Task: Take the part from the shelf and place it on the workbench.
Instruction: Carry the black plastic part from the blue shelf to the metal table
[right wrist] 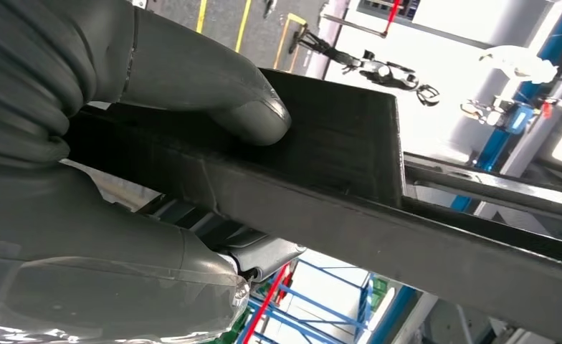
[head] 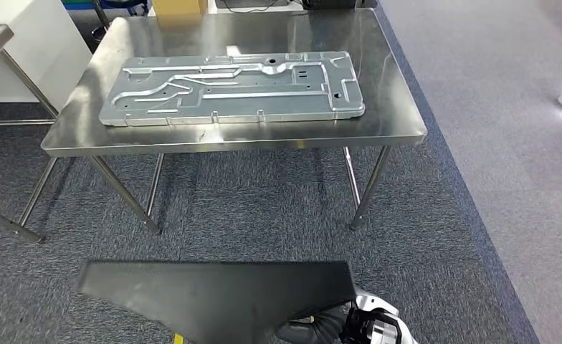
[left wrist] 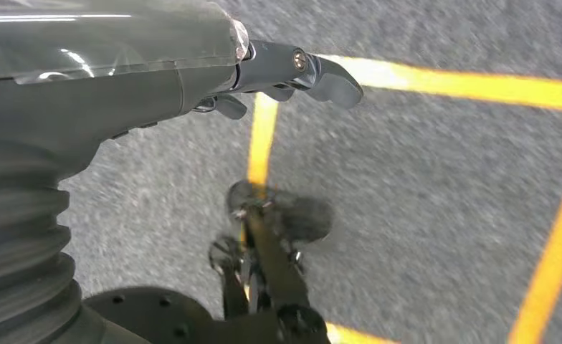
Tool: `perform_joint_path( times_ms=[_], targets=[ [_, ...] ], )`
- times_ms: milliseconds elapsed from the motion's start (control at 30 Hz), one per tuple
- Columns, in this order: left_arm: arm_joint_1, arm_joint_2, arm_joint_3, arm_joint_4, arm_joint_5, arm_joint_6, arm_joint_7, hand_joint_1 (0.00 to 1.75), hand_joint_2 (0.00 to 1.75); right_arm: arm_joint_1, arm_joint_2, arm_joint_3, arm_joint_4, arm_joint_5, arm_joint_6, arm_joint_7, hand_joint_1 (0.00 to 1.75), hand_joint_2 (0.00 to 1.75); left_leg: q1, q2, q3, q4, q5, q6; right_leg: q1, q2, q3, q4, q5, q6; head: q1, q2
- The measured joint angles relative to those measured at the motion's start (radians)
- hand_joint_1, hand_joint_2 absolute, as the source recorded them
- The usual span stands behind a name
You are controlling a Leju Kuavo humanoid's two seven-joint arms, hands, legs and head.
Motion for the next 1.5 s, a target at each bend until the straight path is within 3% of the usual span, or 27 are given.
perform_joint_path(
  times_ms=[67, 200, 267, 333, 367, 400, 433, 500, 533, 567, 600, 667, 733, 833, 900, 933, 1000, 1067, 1200, 1267, 1367, 1400, 1433, 1500],
  targets=[
    [0.002, 0.001, 0.000, 0.000, 0.001, -0.002, 0.000, 0.00, 1.75, 0.000, 0.000, 0.000, 0.000, 0.000, 0.002, 0.008, 1.75, 1.75, -0.008, 0.000, 0.014, -0.066, 0.061, 0.010, 0.002, 0.002, 0.015, 0.000, -0.019, 0.010, -0.001, 0.000],
    [0.000, 0.001, 0.000, 0.000, 0.005, -0.002, -0.002, 0.00, 1.75, -0.002, 0.001, 0.000, -0.003, 0.000, 0.004, 0.010, 1.75, 1.75, -0.008, -0.002, 0.047, -0.089, 0.058, 0.028, -0.002, 0.002, 0.022, 0.037, -0.030, 0.030, -0.002, 0.000],
    [-0.003, 0.001, 0.001, 0.000, 0.006, -0.002, -0.003, 0.00, 1.75, -0.005, 0.001, 0.000, -0.003, -0.002, 0.004, 0.010, 1.75, 1.75, -0.006, -0.003, 0.067, -0.096, 0.049, 0.037, -0.006, 0.001, -0.032, 0.128, -0.057, 0.040, -0.001, 0.000],
    [-0.004, 0.001, 0.001, 0.000, 0.005, -0.004, -0.004, 0.00, 1.75, -0.007, 0.001, 0.000, -0.002, -0.004, 0.003, 0.010, 1.75, 1.75, -0.006, -0.003, 0.080, -0.097, 0.035, 0.041, -0.011, 0.000, -0.118, 0.238, -0.100, 0.050, 0.000, 0.000],
    [-0.003, 0.001, 0.001, 0.000, 0.004, -0.005, -0.004, 0.00, 1.75, -0.008, 0.001, 0.000, -0.001, -0.005, 0.003, 0.011, 1.75, 1.75, -0.005, -0.004, 0.088, -0.097, 0.027, 0.040, -0.015, 0.000, -0.152, 0.268, -0.110, 0.054, 0.000, 0.000],
    [-0.003, 0.001, 0.001, 0.000, 0.004, -0.005, -0.004, 0.00, 1.75, -0.010, 0.001, 0.000, 0.002, -0.006, 0.003, 0.012, 1.75, 1.75, -0.004, -0.005, 0.100, -0.097, 0.017, 0.038, -0.018, 0.000, -0.172, 0.268, -0.103, 0.057, 0.000, 0.000],
    [-0.003, 0.001, 0.001, 0.000, 0.004, -0.005, -0.004, 0.00, 1.75, -0.014, 0.001, 0.000, 0.004, -0.007, 0.003, 0.012, 1.75, 1.75, -0.003, -0.007, 0.114, -0.097, 0.007, 0.035, -0.021, 0.000, -0.176, 0.237, -0.075, 0.059, 0.000, 0.000],
    [-0.003, 0.000, 0.001, 0.000, 0.004, -0.005, -0.004, 0.00, 1.75, -0.019, 0.001, 0.000, 0.010, -0.008, 0.004, 0.013, 1.75, 1.75, -0.001, -0.010, 0.142, -0.097, -0.016, 0.027, -0.022, -0.001, -0.158, 0.122, 0.027, 0.058, 0.001, 0.000],
    [-0.004, 0.000, 0.001, 0.000, 0.004, -0.005, -0.004, 0.00, 1.75, -0.022, 0.001, 0.000, 0.012, -0.008, 0.005, 0.013, 1.75, 1.75, 0.000, -0.011, 0.151, -0.097, -0.026, 0.020, -0.020, -0.001, -0.149, 0.074, 0.063, 0.053, 0.000, 0.000],
    [-0.005, 0.000, 0.001, 0.000, 0.004, -0.005, -0.004, 0.00, 1.75, -0.024, 0.002, 0.000, 0.014, -0.009, 0.006, 0.013, 1.75, 1.75, 0.000, -0.012, 0.156, -0.099, -0.034, 0.014, -0.017, -0.001, -0.146, 0.046, 0.088, 0.046, -0.001, 0.000],
    [-0.005, 0.000, 0.002, 0.000, 0.004, -0.005, -0.004, 0.00, 1.75, -0.027, 0.003, 0.000, 0.016, -0.010, 0.006, 0.013, 1.75, 1.75, -0.001, -0.012, 0.159, -0.100, -0.037, 0.007, -0.014, -0.001, -0.146, 0.034, 0.094, 0.038, -0.002, 0.000],
    [-0.006, 0.000, 0.002, 0.000, 0.004, -0.005, -0.005, 0.00, 1.75, -0.030, 0.005, 0.000, 0.017, -0.011, 0.006, 0.012, 1.75, 1.75, 0.000, -0.011, 0.165, -0.098, -0.037, -0.005, -0.013, 0.001, -0.134, 0.022, 0.091, 0.023, -0.004, 0.000],
    [-0.007, -0.001, 0.002, 0.000, 0.004, -0.006, -0.005, 0.00, 1.75, -0.034, 0.008, 0.000, 0.017, -0.012, 0.006, 0.011, 1.75, 1.75, 0.002, -0.007, 0.143, -0.044, -0.039, -0.012, -0.016, 0.000, -0.110, 0.008, 0.083, 0.010, -0.005, 0.000],
    [-0.007, -0.001, 0.002, 0.000, 0.005, -0.006, -0.006, 0.00, 1.75, -0.039, 0.009, 0.000, 0.020, -0.013, 0.008, 0.011, 1.75, 1.75, 0.003, -0.003, 0.032, 0.132, -0.097, -0.021, -0.014, -0.003, -0.078, 0.000, 0.061, -0.001, -0.007, 0.000],
    [-0.003, -0.001, 0.002, 0.000, 0.005, -0.006, -0.006, 0.00, 1.75, -0.038, 0.009, 0.000, 0.023, -0.013, 0.009, 0.011, 1.75, 1.75, 0.003, -0.002, -0.023, 0.176, -0.117, -0.022, -0.011, -0.001, -0.057, 0.000, 0.044, -0.002, -0.007, 0.000],
    [-0.002, -0.001, 0.002, 0.000, 0.005, -0.006, -0.006, 0.00, 1.75, -0.038, 0.009, 0.000, 0.024, -0.013, 0.009, 0.011, 1.75, 1.75, 0.003, -0.002, -0.027, 0.151, -0.096, -0.020, -0.010, -0.001, -0.045, 0.000, 0.035, -0.002, -0.007, 0.000],
    [-0.001, -0.001, 0.002, 0.000, 0.004, -0.008, -0.006, 0.00, 1.75, -0.037, 0.009, 0.000, 0.025, -0.013, 0.009, 0.011, 1.75, 1.75, 0.001, -0.001, -0.004, 0.029, 0.003, -0.012, -0.008, 0.000, -0.017, -0.001, 0.014, 0.001, -0.007, 0.000],
    [0.000, -0.001, 0.002, 0.001, 0.004, -0.010, -0.006, 0.00, 1.75, -0.037, 0.010, 0.000, 0.026, -0.012, 0.009, 0.011, 1.75, 1.75, -0.005, 0.002, 0.021, -0.066, 0.060, -0.001, -0.005, 0.001, -0.001, 0.000, -0.003, 0.010, -0.007, 0.000],
    [0.000, -0.001, 0.002, 0.001, 0.003, -0.012, -0.007, 0.00, 1.75, -0.037, 0.011, 0.000, 0.027, -0.013, 0.009, 0.011, 1.75, 1.75, -0.007, 0.001, 0.048, -0.098, 0.062, 0.018, -0.005, 0.001, 0.010, 0.017, -0.017, 0.031, -0.006, 0.000],
    [-0.004, -0.001, 0.002, 0.001, 0.001, -0.012, -0.008, 0.00, 1.75, -0.040, 0.012, 0.000, 0.027, -0.014, 0.009, 0.011, 1.75, 1.75, -0.004, 0.000, 0.069, -0.109, 0.058, 0.027, -0.008, 0.000, -0.027, 0.087, -0.035, 0.040, -0.005, 0.000],
    [-0.006, 0.000, 0.002, 0.001, -0.002, -0.014, -0.009, 0.00, 1.75, -0.035, 0.012, 0.000, 0.028, -0.014, 0.008, 0.011, 1.75, 1.75, -0.004, 0.000, 0.089, -0.111, 0.040, 0.033, -0.014, -0.001, -0.149, 0.257, -0.096, 0.053, -0.003, 0.000],
    [-0.006, 0.000, 0.002, 0.001, -0.002, -0.014, -0.009, 0.00, 1.75, -0.034, 0.012, 0.000, 0.028, -0.014, 0.008, 0.011, 1.75, 1.75, -0.003, -0.001, 0.098, -0.111, 0.032, 0.033, -0.015, -0.001, -0.178, 0.278, -0.100, 0.055, -0.003, 0.000],
    [-0.006, -0.001, 0.002, 0.001, -0.002, -0.015, -0.009, 0.00, 1.75, -0.033, 0.012, 0.000, 0.028, -0.014, 0.008, 0.012, 1.75, 1.75, -0.003, -0.002, 0.110, -0.111, 0.022, 0.032, -0.016, -0.001, -0.190, 0.267, -0.084, 0.055, -0.003, 0.000],
    [-0.005, -0.001, 0.002, 0.001, -0.002, -0.016, -0.009, 0.00, 1.75, -0.033, 0.012, 0.000, 0.028, -0.012, 0.006, 0.012, 1.75, 1.75, -0.003, -0.003, 0.137, -0.112, 0.002, 0.027, -0.018, -0.001, -0.171, 0.156, 0.010, 0.051, -0.003, 0.000]
  ],
)
